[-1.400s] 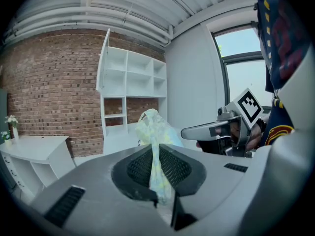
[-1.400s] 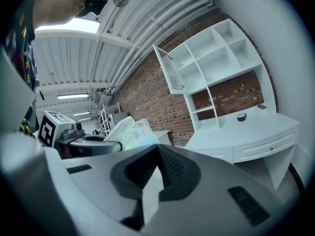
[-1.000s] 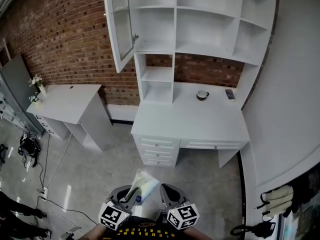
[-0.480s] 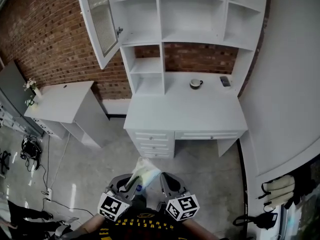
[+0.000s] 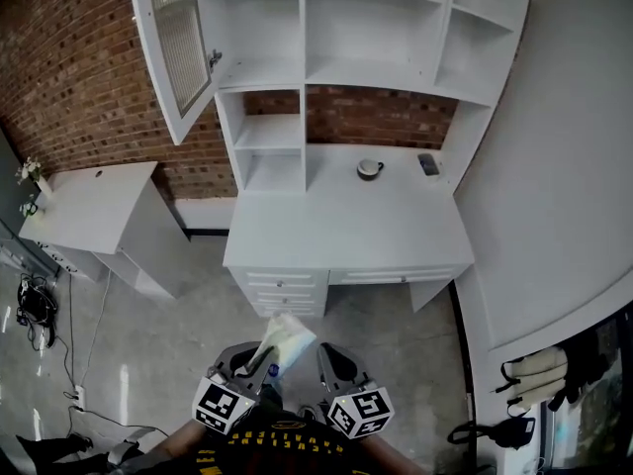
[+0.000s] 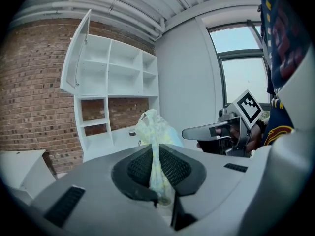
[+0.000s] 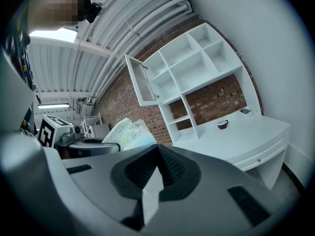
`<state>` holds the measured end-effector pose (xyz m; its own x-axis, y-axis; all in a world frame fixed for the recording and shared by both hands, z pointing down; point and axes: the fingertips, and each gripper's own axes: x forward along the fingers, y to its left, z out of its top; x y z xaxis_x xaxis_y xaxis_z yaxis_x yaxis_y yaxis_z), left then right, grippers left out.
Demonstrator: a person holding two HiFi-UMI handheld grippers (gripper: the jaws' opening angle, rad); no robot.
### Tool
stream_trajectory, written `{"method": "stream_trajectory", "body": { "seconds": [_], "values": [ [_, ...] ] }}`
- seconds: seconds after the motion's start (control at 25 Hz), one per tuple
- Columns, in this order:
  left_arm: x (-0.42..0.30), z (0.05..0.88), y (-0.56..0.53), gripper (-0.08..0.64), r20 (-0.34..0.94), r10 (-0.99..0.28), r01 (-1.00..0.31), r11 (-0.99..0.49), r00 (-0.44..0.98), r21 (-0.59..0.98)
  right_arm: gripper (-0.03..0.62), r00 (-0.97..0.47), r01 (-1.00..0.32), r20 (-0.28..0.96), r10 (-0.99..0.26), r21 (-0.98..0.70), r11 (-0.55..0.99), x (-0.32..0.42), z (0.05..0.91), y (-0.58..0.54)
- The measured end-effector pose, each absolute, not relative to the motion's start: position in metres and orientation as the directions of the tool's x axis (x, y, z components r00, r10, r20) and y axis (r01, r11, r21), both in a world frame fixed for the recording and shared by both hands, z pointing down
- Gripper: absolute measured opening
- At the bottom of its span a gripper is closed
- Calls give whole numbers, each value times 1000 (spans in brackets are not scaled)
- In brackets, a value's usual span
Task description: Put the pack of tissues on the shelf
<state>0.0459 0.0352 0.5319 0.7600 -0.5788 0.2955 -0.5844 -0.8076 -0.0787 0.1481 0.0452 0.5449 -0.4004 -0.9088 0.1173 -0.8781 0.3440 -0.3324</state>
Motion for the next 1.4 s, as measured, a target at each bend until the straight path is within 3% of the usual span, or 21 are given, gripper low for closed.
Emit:
{"method": "stream_trajectory", "body": {
  "seconds": [1.0,1.4],
  "values": [
    [-52,511,-203,31,233,-589,-575,-807,774,-133,-5,-292,-922,149,-945,-308,236,76,543,-157],
    [-65,504,-255,31,166,-584,-539,-805,795,-250,-5,-265,-948,146,-953,-222,230,68,520,-207]
  ]
}}
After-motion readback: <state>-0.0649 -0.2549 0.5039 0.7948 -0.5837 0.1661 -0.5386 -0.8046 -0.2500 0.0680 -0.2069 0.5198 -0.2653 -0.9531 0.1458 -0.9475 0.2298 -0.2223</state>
